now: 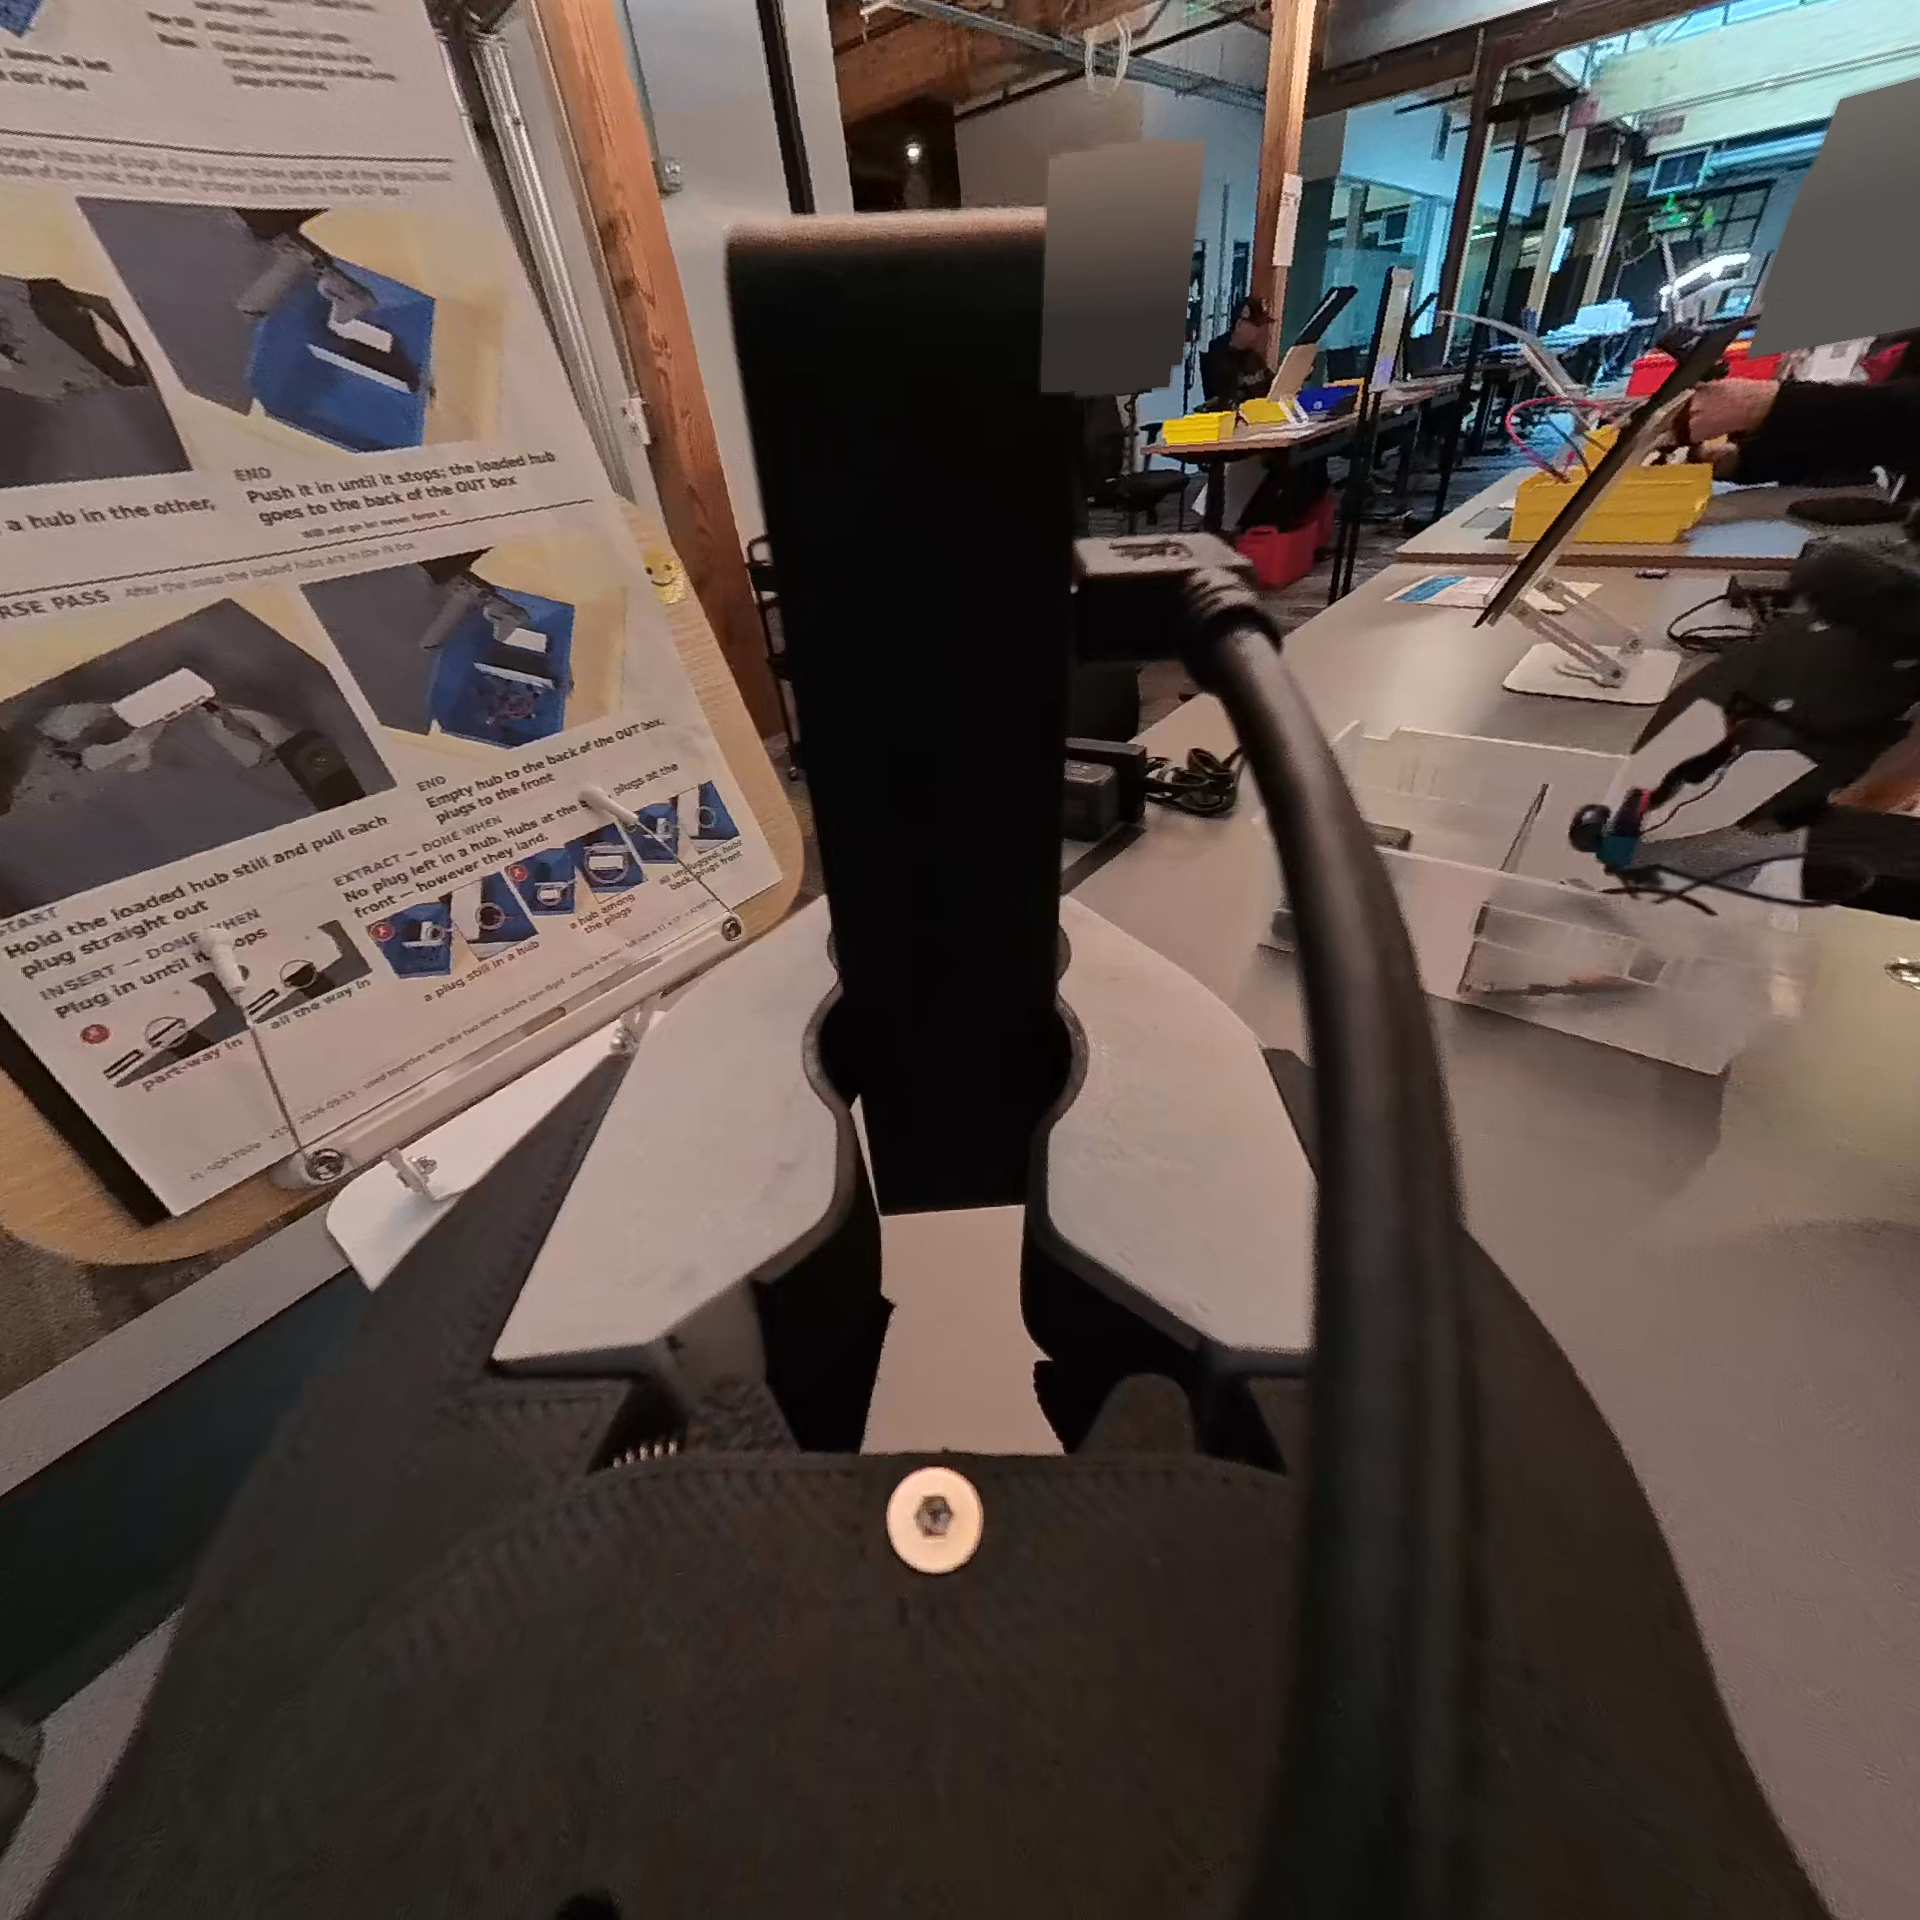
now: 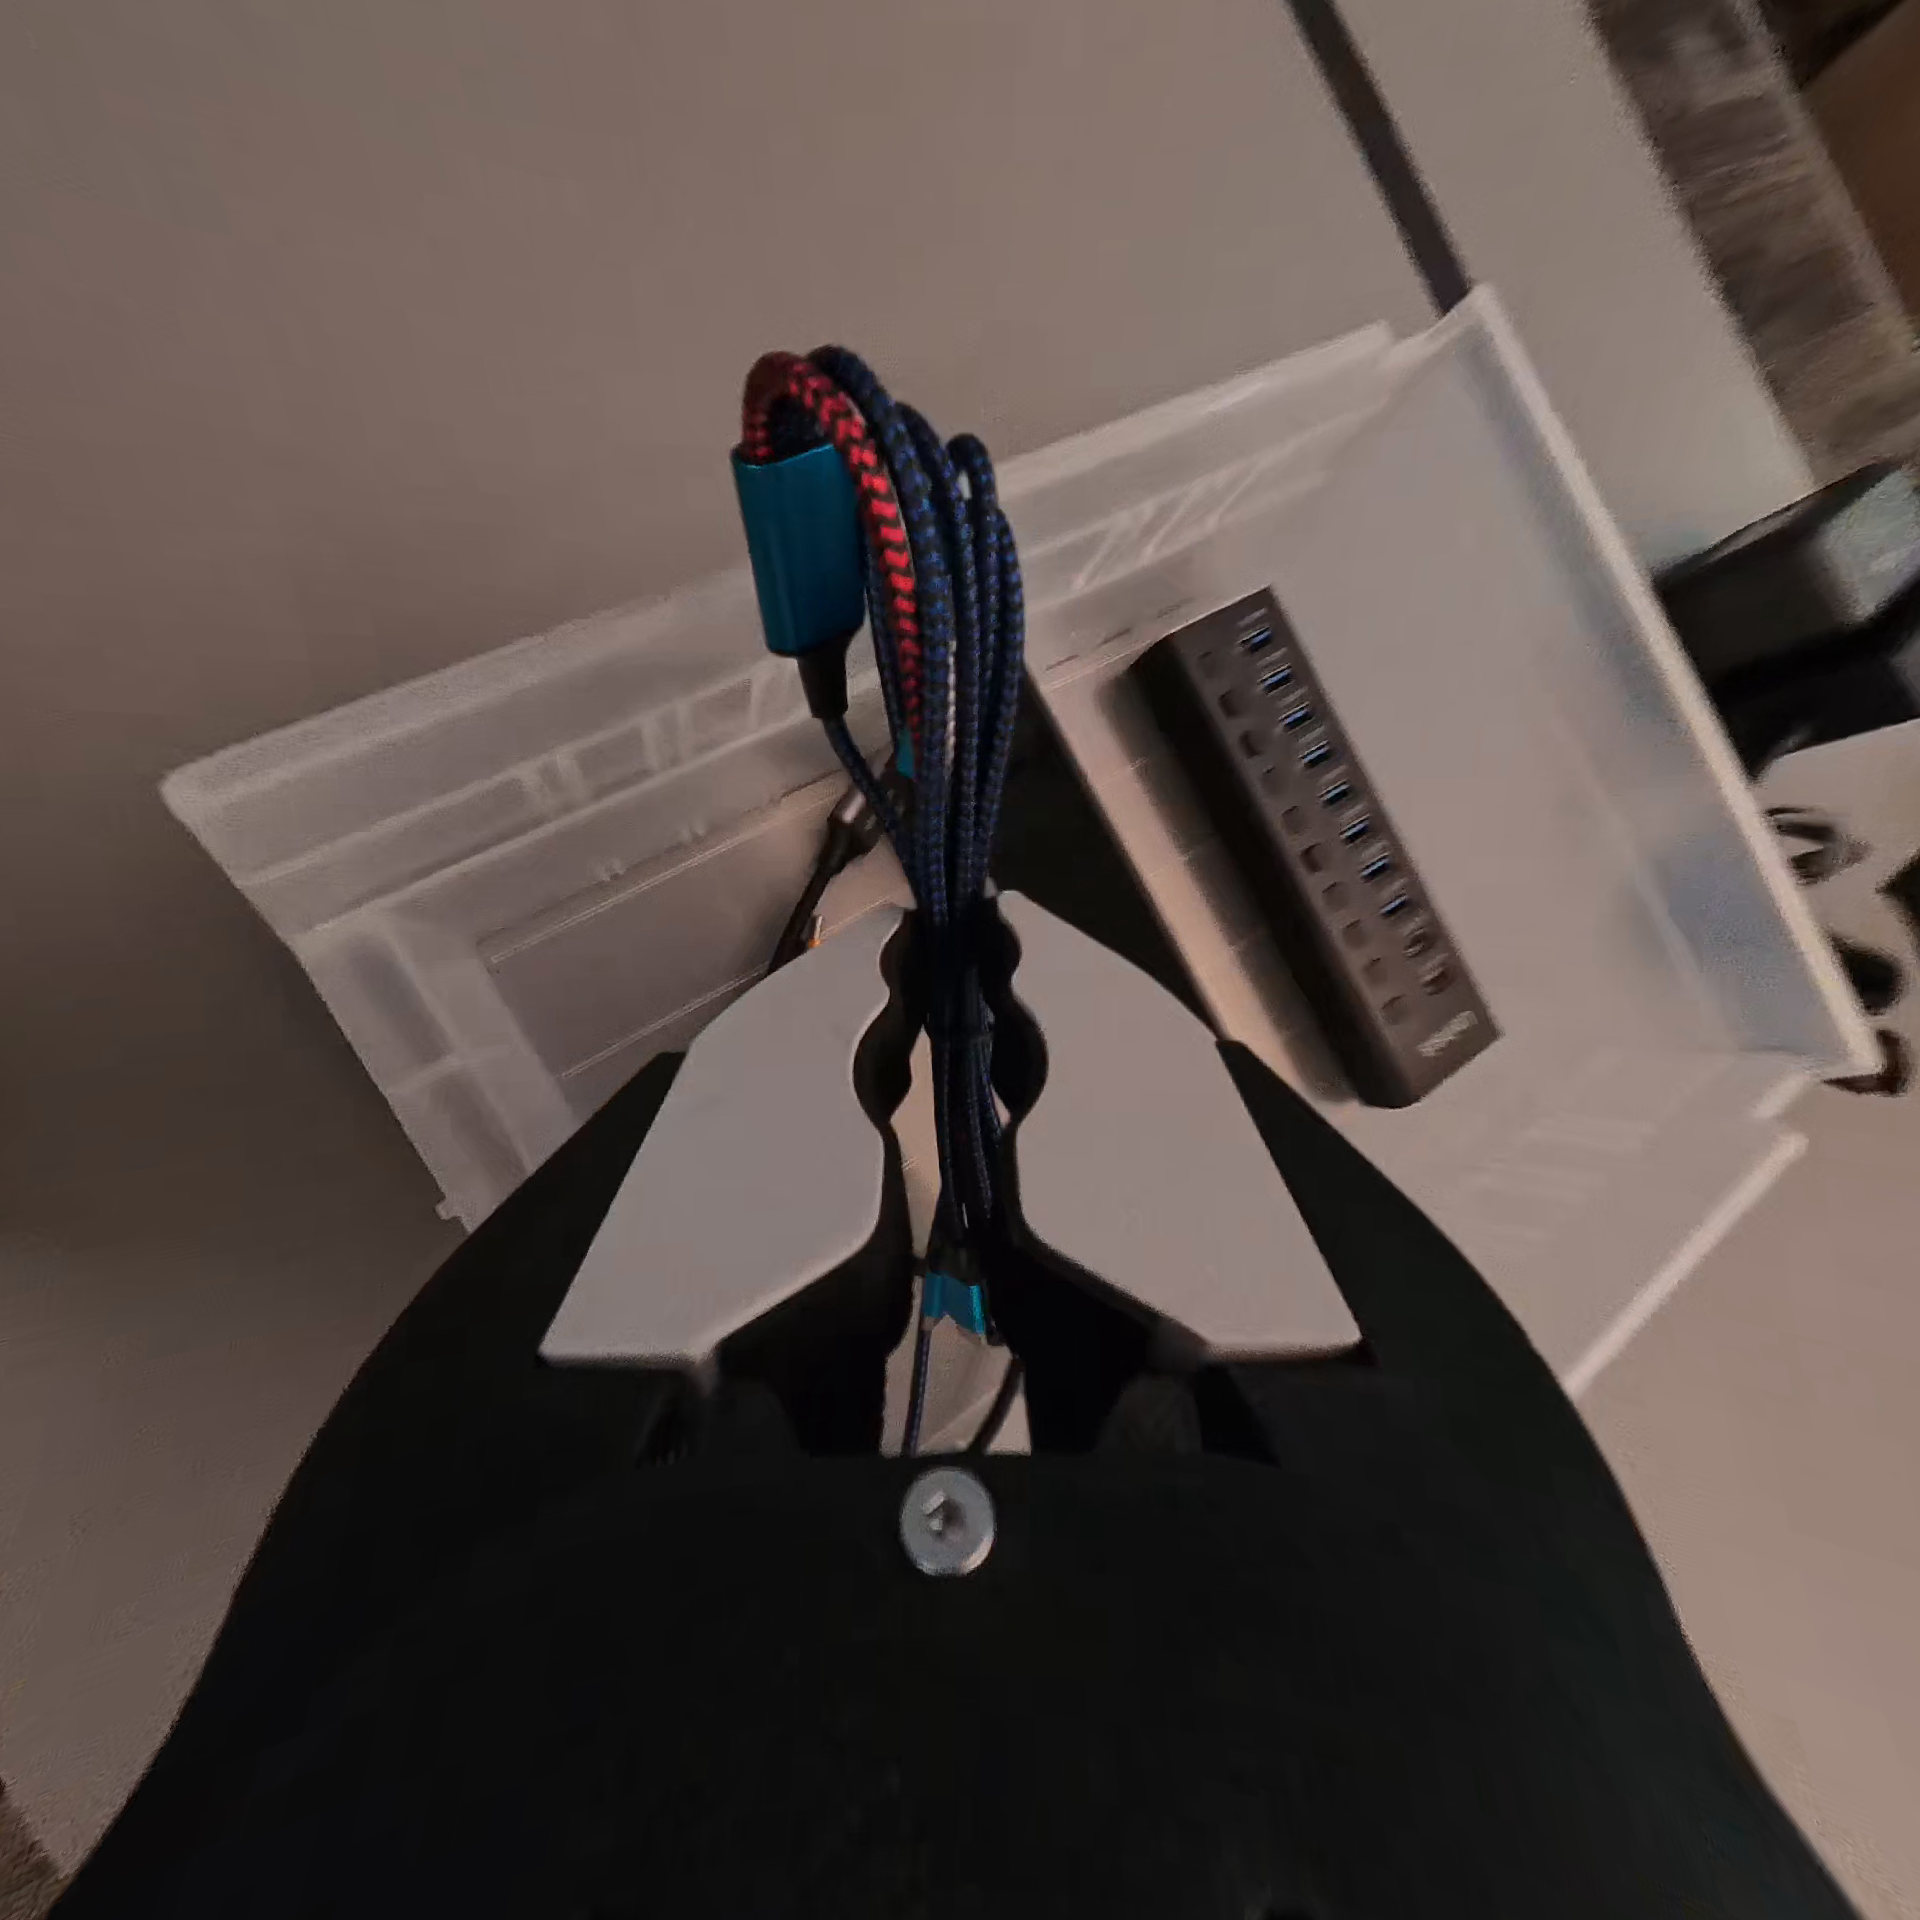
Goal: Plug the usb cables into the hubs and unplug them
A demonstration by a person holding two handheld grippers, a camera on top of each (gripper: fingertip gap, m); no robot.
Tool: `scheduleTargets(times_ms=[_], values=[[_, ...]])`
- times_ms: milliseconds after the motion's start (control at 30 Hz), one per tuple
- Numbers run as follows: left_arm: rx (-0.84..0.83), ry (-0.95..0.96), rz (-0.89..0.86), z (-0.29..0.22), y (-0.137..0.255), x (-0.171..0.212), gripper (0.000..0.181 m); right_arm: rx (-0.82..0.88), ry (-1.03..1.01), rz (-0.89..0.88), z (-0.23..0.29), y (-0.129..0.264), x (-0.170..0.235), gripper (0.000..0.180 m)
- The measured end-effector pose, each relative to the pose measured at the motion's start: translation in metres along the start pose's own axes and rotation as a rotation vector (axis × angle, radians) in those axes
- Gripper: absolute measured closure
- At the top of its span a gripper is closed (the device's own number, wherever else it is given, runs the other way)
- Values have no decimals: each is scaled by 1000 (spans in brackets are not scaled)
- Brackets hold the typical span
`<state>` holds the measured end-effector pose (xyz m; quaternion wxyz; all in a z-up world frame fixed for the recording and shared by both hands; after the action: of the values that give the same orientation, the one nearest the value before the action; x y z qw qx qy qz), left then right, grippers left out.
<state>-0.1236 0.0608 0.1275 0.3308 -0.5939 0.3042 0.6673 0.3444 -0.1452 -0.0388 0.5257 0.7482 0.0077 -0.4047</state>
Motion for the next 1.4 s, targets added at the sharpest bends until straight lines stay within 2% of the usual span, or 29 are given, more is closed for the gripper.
scheduleTargets(times_ms=[133,267,467,567,733,833,933,1000,1033,1133,1200,1300,1367,1400], values=[[30,13,-6,-6,-2,-2,153,-49,-95,49,-9,-16,21,168],[28,13,-1,-5,-1,-1,150,-109,-130,-9,-11,-28,21,168],[43,41,-21,-4,4,-5,153,-108,-191,-102,-8,-26,13,164],[46,45,-24,-3,5,-6,153,-78,-182,-88,-5,-18,8,159],[66,58,-38,-5,7,-8,153,115,41,-253,-2,24,-50,156],[129,75,-28,-16,2,-6,153,320,271,-409,6,60,-113,150],[207,85,6,-38,-10,2,153,464,441,-666,25,93,-186,147],[251,80,24,-55,-18,9,153,362,441,-818,45,94,-228,131],[269,75,35,-64,-21,11,153,298,411,-865,52,89,-246,129],[351,62,80,-88,-26,19,153,124,299,-1035,68,66,-305,142],[388,65,89,-99,-27,21,153,-19,244,-1131,78,40,-336,140],[493,110,93,-113,-23,20,151,-213,154,-1107,83,-7,-361,117],[531,115,100,-118,-22,20,150,-371,102,-1042,89,-40,-366,112],[522,99,106,-119,-22,21,153,-394,65,-1001,88,-54,-367,109]])
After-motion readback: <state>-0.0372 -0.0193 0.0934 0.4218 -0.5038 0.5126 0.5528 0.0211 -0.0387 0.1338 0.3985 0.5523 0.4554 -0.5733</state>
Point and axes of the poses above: each gripper's, where its closed fingertips meet, y back along the fingers, x out of its underside, z = x × y across the jaws, the point moved 4 cm from there along y, back along the fingers, and after that the axes turned 12 degrees about -x, right-handed, at the moved point
